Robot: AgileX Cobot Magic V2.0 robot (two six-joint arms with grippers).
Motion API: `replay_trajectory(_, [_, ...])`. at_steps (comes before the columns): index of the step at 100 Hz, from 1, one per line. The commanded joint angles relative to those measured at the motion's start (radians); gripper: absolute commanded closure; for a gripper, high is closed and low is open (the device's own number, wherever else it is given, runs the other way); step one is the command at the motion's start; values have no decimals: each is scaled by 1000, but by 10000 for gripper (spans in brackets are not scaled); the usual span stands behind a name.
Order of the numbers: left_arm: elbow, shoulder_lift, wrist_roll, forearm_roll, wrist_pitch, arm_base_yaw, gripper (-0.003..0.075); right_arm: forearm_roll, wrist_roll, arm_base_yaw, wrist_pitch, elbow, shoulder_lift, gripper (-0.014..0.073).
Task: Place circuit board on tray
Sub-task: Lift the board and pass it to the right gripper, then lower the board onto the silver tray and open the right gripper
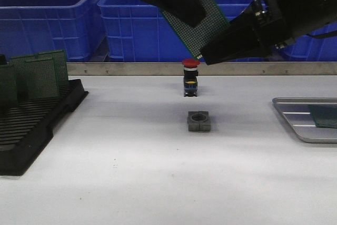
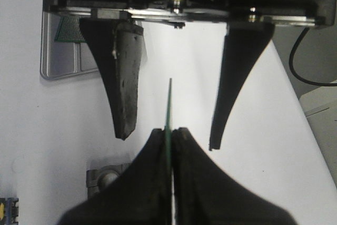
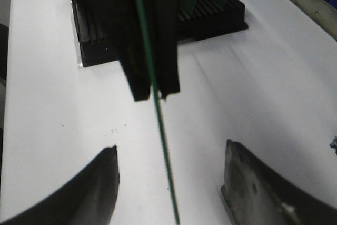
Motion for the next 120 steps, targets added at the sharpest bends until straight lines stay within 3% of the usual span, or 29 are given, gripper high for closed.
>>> replay_trajectory(1, [-29, -55, -8, -75, 48, -7, 741, 82, -12, 0, 35, -30, -37, 188])
replay_trajectory(12, [-29, -55, -8, -75, 48, -7, 741, 85, -12, 0, 35, -30, -37, 300])
replay_trajectory(38, [-29, -55, -8, -75, 43, -7, 727, 85, -12, 0, 35, -30, -37, 721])
replay_trajectory(45, [-29, -55, -8, -75, 43, -7, 670, 85, -9, 0, 33, -30, -37, 712])
replay_trajectory(54, [-29, -55, -8, -75, 35, -3, 523, 85, 21, 0, 21, -30, -36, 715])
replay_trajectory(65, [-31, -55, -8, -75, 4, 17, 321, 76, 145, -3, -46, -18, -34, 715])
replay_trajectory(72, [-42, -55, -8, -71, -11, 37, 242, 67, 243, -3, -127, 3, -34, 715])
replay_trajectory(98, [-69, -55, -8, -71, -6, 102, 226, 68, 504, -43, -451, 100, -30, 715])
replay_trajectory(120, [-69, -55, -8, -71, 0, 107, 226, 72, 605, -206, -485, 114, -14, 715])
